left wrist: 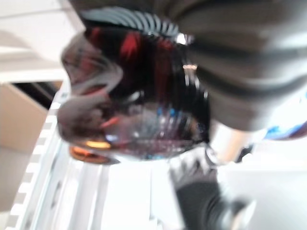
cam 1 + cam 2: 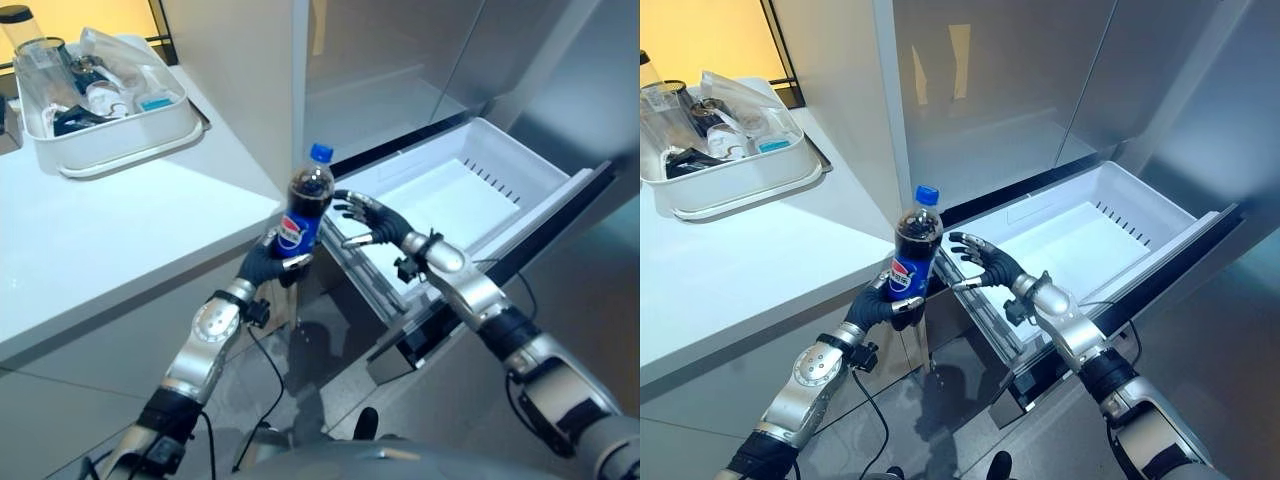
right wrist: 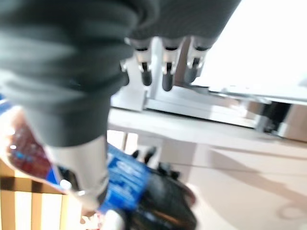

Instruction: Take the drinks into the refrigerator

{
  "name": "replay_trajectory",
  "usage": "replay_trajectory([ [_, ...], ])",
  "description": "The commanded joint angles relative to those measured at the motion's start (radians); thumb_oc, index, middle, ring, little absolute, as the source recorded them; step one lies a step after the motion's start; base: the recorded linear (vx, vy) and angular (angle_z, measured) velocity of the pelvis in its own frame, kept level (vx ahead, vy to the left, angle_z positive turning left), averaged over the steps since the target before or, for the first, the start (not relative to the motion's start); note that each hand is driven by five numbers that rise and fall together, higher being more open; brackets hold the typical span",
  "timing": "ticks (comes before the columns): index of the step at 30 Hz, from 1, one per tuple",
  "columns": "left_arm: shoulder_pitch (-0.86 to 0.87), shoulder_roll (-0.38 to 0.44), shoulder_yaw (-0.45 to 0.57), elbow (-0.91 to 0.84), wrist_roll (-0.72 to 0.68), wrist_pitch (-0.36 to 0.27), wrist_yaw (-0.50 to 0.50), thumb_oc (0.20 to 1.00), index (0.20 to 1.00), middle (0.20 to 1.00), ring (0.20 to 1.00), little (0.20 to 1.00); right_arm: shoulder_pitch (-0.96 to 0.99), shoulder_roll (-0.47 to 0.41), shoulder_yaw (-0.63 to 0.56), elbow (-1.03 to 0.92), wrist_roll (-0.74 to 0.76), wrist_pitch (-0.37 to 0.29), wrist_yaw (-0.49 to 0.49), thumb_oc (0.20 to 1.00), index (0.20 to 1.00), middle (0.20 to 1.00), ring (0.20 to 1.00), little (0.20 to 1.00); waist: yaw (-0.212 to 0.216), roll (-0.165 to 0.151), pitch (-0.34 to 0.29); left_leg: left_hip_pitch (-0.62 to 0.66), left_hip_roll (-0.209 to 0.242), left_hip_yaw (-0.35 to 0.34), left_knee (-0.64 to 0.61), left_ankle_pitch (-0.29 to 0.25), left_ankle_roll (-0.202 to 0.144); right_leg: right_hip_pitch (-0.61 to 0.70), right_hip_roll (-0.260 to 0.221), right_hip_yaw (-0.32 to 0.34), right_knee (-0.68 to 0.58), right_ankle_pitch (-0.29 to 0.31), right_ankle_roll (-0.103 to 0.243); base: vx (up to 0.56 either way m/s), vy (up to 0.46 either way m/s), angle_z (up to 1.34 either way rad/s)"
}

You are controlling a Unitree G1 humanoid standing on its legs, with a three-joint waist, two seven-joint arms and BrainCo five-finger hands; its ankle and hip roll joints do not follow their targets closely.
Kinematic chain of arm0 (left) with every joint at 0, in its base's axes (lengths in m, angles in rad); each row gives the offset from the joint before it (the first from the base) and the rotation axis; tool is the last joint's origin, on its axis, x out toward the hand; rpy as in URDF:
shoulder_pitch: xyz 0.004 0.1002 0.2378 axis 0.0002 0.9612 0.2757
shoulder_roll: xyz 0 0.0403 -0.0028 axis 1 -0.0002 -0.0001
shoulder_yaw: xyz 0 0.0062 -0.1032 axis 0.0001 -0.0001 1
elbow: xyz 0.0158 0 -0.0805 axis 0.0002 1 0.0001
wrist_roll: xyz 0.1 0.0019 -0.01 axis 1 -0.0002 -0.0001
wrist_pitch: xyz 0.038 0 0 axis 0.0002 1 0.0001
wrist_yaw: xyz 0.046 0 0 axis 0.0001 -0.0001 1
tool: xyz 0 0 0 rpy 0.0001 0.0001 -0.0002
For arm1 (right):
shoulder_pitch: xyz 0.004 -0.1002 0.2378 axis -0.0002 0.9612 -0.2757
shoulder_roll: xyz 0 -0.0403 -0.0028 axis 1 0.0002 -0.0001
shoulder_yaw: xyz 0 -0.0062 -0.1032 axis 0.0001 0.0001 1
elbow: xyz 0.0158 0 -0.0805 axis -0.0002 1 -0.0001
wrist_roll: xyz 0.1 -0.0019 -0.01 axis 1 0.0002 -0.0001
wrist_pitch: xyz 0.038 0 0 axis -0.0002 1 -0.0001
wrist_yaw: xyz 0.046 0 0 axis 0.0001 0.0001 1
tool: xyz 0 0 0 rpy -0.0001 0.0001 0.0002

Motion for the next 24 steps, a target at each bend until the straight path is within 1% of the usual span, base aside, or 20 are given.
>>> replay_trajectory([
  [1,-0.148,-0.042,-0.01,-0.131,-0.064,-0.158,0.004,0.2,0.2,0.2,0.2,0.2,-0.042,-0.002,-0.035,0.019,0.059,-0.027,0.018,1.0,1.0,1.0,1.0,1.0,0.032,0.012,-0.035,-0.03,-0.027,-0.066,-0.007,-0.045,0.02,0.071,-0.045,-0.088,0.069,-0.061,0.082,0.0,0.0,0.0],
  [4,-0.159,-0.04,-0.025,-0.131,-0.069,-0.156,-0.009,0.2,0.2,0.2,0.2,0.2,-0.048,0.023,-0.029,0.042,0.075,-0.027,0.015,1.0,1.0,1.0,1.0,1.0,0.032,0.013,-0.035,-0.03,-0.026,-0.066,-0.007,-0.045,0.02,0.071,-0.045,-0.088,0.07,-0.062,0.081,0.0,0.0,0.0],
  [5,-0.165,-0.041,-0.048,-0.136,-0.073,-0.151,-0.028,0.2,0.2,0.2,0.2,0.2,-0.07,0.055,-0.021,0.047,0.107,-0.025,0.019,1.0,1.0,1.0,1.0,1.0,0.034,0.016,-0.035,-0.029,-0.026,-0.066,-0.007,-0.044,0.021,0.072,-0.045,-0.087,0.069,-0.061,0.081,0.0,0.0,0.0],
  [8,-0.172,-0.034,-0.078,-0.143,-0.071,-0.144,-0.054,0.2,0.2,0.2,0.2,0.2,-0.104,0.08,-0.011,0.043,0.135,-0.02,0.023,1.0,1.0,1.0,1.0,1.0,0.036,0.017,-0.036,-0.028,-0.026,-0.065,-0.007,-0.043,0.021,0.073,-0.044,-0.085,0.066,-0.06,0.081,0.0,0.0,0.0],
  [9,-0.174,-0.026,-0.108,-0.139,-0.064,-0.135,-0.073,0.2,0.2,0.2,0.2,0.2,-0.133,0.101,0.003,0.049,0.152,-0.017,0.029,1.0,1.0,1.0,1.0,1.0,0.037,0.019,-0.038,-0.027,-0.026,-0.063,-0.007,-0.043,0.02,0.074,-0.043,-0.085,0.063,-0.06,0.081,0.0,0.0,0.0],
  [13,-0.191,-0.02,-0.168,-0.11,-0.026,-0.114,-0.094,0.2,0.2,0.2,0.2,0.2,-0.215,0.151,0.035,0.051,0.168,-0.017,0.021,1.0,1.0,1.0,1.0,1.0,0.042,0.02,-0.041,-0.026,-0.024,-0.063,-0.007,-0.042,0.02,0.076,-0.042,-0.081,0.06,-0.058,0.081,0.0,0.0,0.0],
  [14,-0.193,-0.02,-0.169,-0.109,-0.025,-0.114,-0.093,0.2,0.2,0.2,0.2,0.2,-0.216,0.152,0.035,0.052,0.168,-0.017,0.021,1.0,1.0,1.0,1.0,1.0,0.042,0.019,-0.041,-0.026,-0.024,-0.062,-0.007,-0.042,0.02,0.076,-0.042,-0.081,0.06,-0.058,0.081,0.0,0.0,0.0],
  [15,-0.2,-0.013,-0.184,-0.103,-0.003,-0.109,-0.096,0.2,0.2,0.2,0.2,0.2,-0.248,0.173,0.047,0.054,0.172,-0.017,0.012,1.0,1.0,1.0,1.0,1.0,0.045,0.019,-0.043,-0.026,-0.024,-0.062,-0.007,-0.042,0.02,0.076,-0.041,-0.081,0.06,-0.058,0.081,0.0,0.0,0.0],
  [17,-0.202,-0.009,-0.192,-0.094,0.003,-0.105,-0.097,0.2,0.2,0.2,0.2,0.2,-0.274,0.183,0.06,0.052,0.167,-0.015,0.011,1.0,1.0,1.0,1.0,1.0,0.047,0.018,-0.044,-0.026,-0.024,-0.062,-0.007,-0.042,0.02,0.076,-0.04,-0.079,0.06,-0.058,0.08,0.0,0.0,0.0],
  [19,-0.203,-0.009,-0.197,-0.077,0.018,-0.101,-0.087,0.2,0.2,0.2,0.2,0.2,-0.312,0.219,0.076,0.049,0.168,-0.017,0.002,1.0,1.0,1.0,1.0,1.0,0.051,0.016,-0.044,-0.028,-0.023,-0.06,-0.007,-0.041,0.019,0.076,-0.037,-0.078,0.057,-0.058,0.08,0.0,0.0,0.0],
  [20,-0.203,-0.009,-0.197,-0.077,0.018,-0.101,-0.087,0.2,0.2,0.2,0.2,0.2,-0.313,0.22,0.076,0.05,0.168,-0.017,0.002,1.0,1.0,1.0,1.0,1.0,0.051,0.016,-0.044,-0.028,-0.023,-0.06,-0.007,-0.041,0.019,0.076,-0.037,-0.078,0.057,-0.058,0.08,0.0,0.0,0.0],
  [21,-0.202,-0.01,-0.204,-0.064,0.031,-0.098,-0.078,0.2,0.2,0.2,0.2,0.2,-0.336,0.252,0.09,0.046,0.159,-0.022,-0.009,1.0,1.0,1.0,1.0,1.0,0.053,0.016,-0.044,-0.028,-0.021,-0.061,-0.007,-0.039,0.019,0.075,-0.036,-0.077,0.057,-0.057,0.079,0.0,0.0,0.0],
  [23,-0.205,-0.009,-0.207,-0.061,0.036,-0.097,-0.076,0.2,0.2,0.2,0.2,0.2,-0.346,0.266,0.095,0.044,0.158,-0.023,-0.015,1.0,1.0,1.0,1.0,1.0,0.054,0.015,-0.045,-0.029,-0.02,-0.061,-0.007,-0.039,0.019,0.074,-0.035,-0.076,0.057,-0.057,0.078,0.0,0.0,0.0],
  [24,-0.204,-0.011,-0.21,-0.05,0.045,-0.096,-0.068,0.2,0.2,0.2,0.2,0.2,-0.356,0.29,0.103,0.032,0.158,-0.025,-0.021,1.0,1.0,1.0,1.0,1.0,0.055,0.015,-0.046,-0.029,-0.02,-0.061,-0.007,-0.039,0.019,0.073,-0.034,-0.076,0.056,-0.056,0.078,0.0,0.0,0.0],
])
